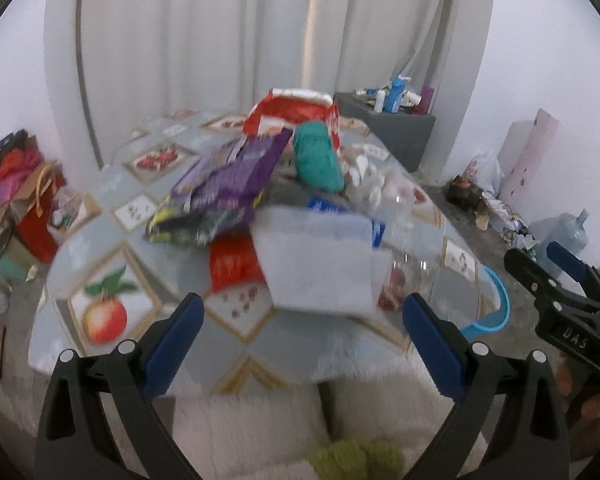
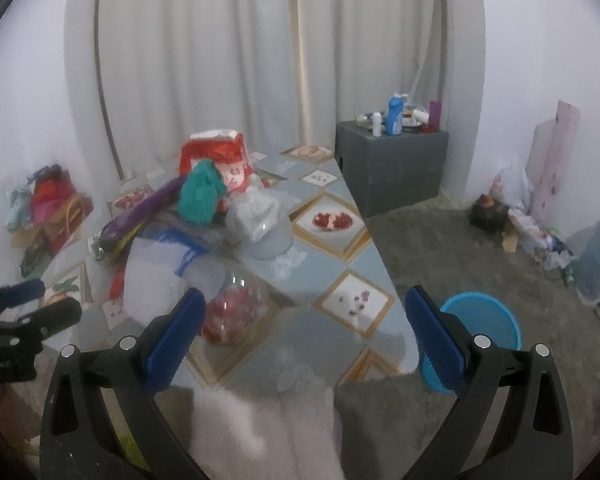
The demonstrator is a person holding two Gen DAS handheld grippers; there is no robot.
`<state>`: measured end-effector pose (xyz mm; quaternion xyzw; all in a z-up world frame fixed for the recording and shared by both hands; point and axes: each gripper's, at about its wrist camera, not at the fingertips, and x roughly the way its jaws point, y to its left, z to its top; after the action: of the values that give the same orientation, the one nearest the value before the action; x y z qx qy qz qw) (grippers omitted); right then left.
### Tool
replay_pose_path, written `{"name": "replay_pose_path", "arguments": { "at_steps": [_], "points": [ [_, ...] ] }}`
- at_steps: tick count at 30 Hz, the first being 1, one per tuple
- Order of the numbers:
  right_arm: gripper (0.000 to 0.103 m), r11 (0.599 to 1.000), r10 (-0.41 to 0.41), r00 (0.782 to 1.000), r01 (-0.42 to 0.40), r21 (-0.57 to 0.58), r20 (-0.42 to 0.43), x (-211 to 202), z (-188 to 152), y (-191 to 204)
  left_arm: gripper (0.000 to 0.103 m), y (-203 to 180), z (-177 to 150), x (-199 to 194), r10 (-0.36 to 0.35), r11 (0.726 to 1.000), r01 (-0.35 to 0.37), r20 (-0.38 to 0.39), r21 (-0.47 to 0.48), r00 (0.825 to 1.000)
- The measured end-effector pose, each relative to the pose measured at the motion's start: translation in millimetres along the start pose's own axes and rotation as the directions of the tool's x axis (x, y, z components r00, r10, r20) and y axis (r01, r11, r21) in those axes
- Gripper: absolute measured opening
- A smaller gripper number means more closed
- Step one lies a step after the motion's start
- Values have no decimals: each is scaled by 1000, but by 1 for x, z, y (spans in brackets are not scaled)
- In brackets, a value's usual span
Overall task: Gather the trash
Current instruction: 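Grasp the purple snack bag with the left tool while the right tool grasps the teal plastic bag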
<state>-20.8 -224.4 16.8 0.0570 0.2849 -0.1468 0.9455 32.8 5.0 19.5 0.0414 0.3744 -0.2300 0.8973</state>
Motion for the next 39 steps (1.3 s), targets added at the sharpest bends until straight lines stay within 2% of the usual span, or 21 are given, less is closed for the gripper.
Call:
{"name": "replay_pose_path", "arguments": {
  "at_steps": [6, 10, 17, 21, 29, 32, 39],
  "points": [
    [95, 1000, -9, 999, 10, -26, 39, 12, 30, 5, 97, 14, 42, 0, 12, 1000, -15, 109, 27, 994],
    [95, 999, 8, 998, -7, -32, 60, 21, 50, 12, 97, 31, 69, 4, 20, 1000, -22, 174, 8, 985],
    [89, 997, 63, 995, -59, -58, 76, 40, 77, 31, 97, 50, 98, 24, 22, 1000, -19, 189, -14, 982],
    [84, 991, 116, 992, -112, -71, 53, 59, 90, 46, 96, 51, 108, 41, 6, 1000, -7, 168, 6, 986],
    [72, 976, 183, 983, -183, -118, -11, 98, 108, 69, 72, 53, 119, 87, -13, 999, 10, 66, 39, 998],
    [67, 970, 204, 978, -209, -125, -47, 112, 110, 76, 71, 54, 121, 104, -25, 999, 24, 17, 37, 1000],
    [55, 951, 275, 947, -293, -97, -166, 150, 111, 85, 69, 59, 119, 140, -11, 998, 16, -75, 62, 997]
  ]
}}
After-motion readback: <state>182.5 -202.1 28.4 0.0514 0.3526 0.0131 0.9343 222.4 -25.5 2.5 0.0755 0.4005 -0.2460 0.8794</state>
